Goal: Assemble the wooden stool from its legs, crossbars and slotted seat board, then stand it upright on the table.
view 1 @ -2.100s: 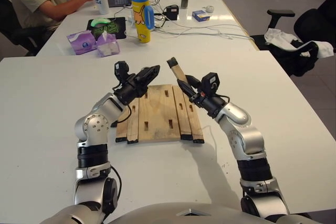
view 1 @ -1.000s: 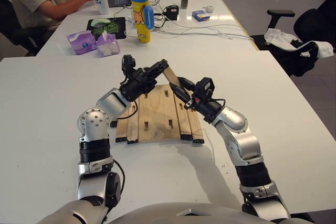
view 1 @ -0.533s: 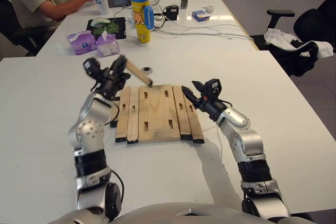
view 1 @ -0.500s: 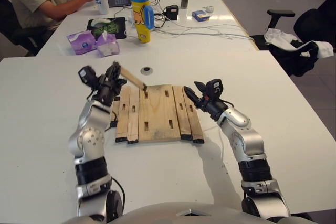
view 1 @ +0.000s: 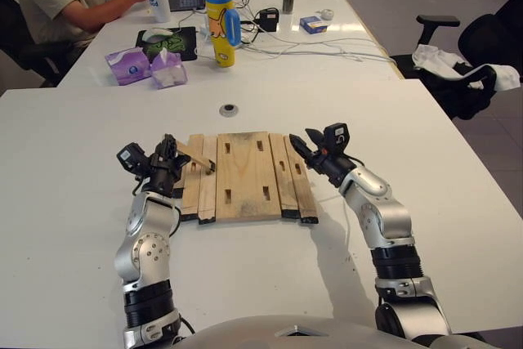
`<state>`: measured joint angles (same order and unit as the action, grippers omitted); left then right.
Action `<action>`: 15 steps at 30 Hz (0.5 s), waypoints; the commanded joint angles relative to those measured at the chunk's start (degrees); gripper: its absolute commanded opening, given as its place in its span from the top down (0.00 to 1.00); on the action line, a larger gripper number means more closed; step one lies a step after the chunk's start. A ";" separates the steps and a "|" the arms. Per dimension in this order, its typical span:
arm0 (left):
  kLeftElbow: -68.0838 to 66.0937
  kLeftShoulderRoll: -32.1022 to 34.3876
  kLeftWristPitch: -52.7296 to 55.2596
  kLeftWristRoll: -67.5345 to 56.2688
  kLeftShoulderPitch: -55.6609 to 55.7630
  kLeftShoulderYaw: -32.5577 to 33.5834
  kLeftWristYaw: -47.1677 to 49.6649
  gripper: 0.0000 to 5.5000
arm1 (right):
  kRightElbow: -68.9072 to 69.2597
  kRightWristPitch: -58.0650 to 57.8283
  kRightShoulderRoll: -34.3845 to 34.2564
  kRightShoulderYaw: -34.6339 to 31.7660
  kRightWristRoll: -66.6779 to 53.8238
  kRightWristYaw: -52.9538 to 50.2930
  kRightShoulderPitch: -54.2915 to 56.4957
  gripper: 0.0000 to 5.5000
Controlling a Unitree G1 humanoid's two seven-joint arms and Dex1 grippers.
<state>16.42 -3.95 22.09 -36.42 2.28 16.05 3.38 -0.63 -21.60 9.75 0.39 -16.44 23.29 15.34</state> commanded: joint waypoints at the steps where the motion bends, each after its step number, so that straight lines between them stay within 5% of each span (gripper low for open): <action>1: 0.94 -0.61 0.07 0.67 -0.57 -0.88 0.91 0.92 | 0.15 -0.57 -0.19 -0.03 0.00 -0.29 -0.05 0.54; 15: 1.35 1.27 2.08 2.06 -0.82 -0.63 2.90 0.92 | 0.52 -0.42 -0.78 0.11 0.08 -0.83 -0.95 0.54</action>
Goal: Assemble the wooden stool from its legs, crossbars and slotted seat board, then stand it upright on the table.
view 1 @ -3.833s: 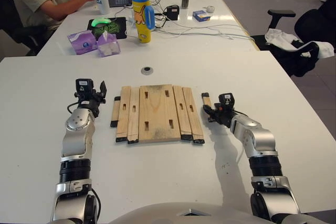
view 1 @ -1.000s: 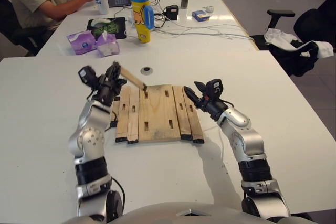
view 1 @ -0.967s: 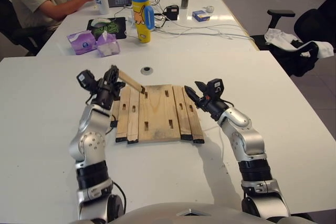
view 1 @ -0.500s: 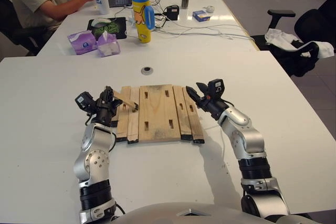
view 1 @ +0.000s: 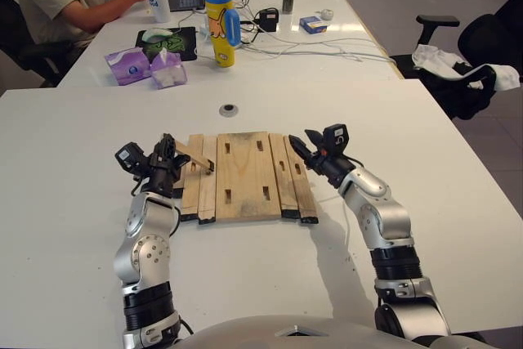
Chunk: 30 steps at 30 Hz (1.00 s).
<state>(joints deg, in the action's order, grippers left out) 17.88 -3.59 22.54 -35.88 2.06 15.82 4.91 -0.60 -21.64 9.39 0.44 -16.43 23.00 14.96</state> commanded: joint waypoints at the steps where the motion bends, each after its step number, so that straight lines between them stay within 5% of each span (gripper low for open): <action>1: -0.17 1.14 1.97 2.04 -0.84 -0.58 1.55 0.92 | 0.63 -0.36 -0.48 0.10 0.10 -0.62 -0.73 0.54; 30: 4.16 0.88 -1.70 6.34 -2.80 -0.69 2.67 0.92 | 1.10 -0.67 -0.86 1.00 0.48 -0.61 -2.07 0.54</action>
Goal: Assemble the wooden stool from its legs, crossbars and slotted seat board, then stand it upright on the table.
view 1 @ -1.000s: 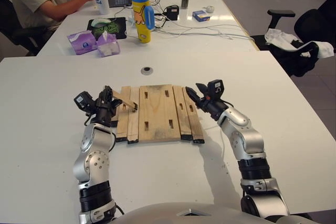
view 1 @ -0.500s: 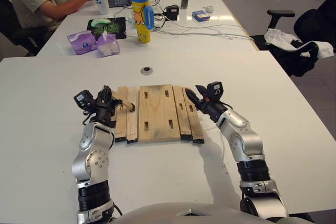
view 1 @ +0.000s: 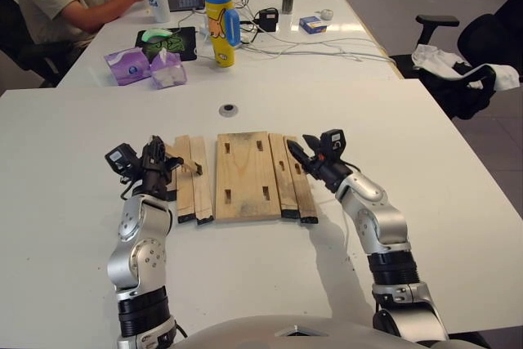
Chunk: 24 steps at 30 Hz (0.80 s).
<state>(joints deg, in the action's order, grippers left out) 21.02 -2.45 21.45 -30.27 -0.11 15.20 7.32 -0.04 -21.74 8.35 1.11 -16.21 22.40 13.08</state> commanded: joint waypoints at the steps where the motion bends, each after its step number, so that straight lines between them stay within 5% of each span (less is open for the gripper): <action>1: 0.99 -0.21 -0.29 0.70 -0.69 -0.23 0.28 0.92 | 0.73 -0.61 0.19 0.33 0.25 -0.06 -0.36 0.54; 13: -4.68 1.47 0.27 4.78 2.37 -1.54 0.51 0.92 | 1.01 -0.99 0.03 0.82 0.47 -0.38 -0.05 0.54; 24: -6.75 8.21 7.68 19.00 0.28 -12.51 0.05 0.92 | 2.45 -2.10 0.00 1.21 0.54 -1.22 -0.87 0.54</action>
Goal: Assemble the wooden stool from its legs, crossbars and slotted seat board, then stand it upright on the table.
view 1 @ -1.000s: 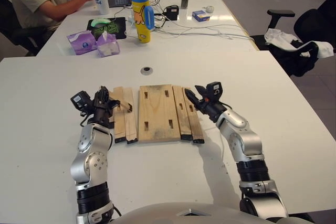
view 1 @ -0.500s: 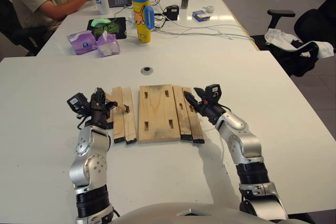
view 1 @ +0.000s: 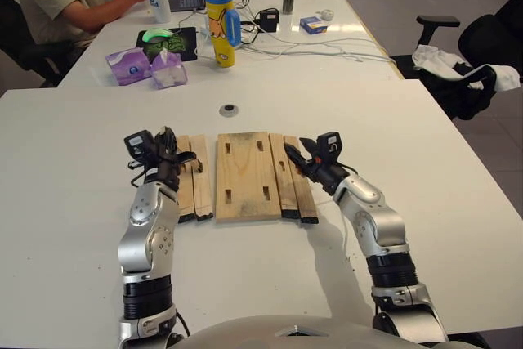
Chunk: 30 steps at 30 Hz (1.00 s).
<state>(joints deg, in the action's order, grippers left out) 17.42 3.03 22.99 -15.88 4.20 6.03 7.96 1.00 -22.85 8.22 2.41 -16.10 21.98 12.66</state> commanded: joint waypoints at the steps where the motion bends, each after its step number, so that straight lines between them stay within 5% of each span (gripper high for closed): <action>1: -3.12 3.17 6.79 5.34 -4.38 -3.97 -0.77 0.92 | 1.57 -1.13 0.12 -0.06 0.42 -0.94 -0.64 0.54; 8: -3.38 3.81 10.07 7.63 -5.93 -4.15 -1.08 0.92 | 2.76 -1.94 -0.35 0.74 0.66 -2.22 -2.06 0.54; 30: -7.24 5.85 -4.98 10.33 -7.82 -7.13 -11.05 0.92 | 0.60 -1.42 -0.10 1.04 1.74 -1.44 -0.08 0.54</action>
<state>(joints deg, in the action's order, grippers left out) 14.89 9.27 14.10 -5.54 0.18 -0.97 -2.30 1.84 -24.08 8.10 3.25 -14.51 20.25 11.48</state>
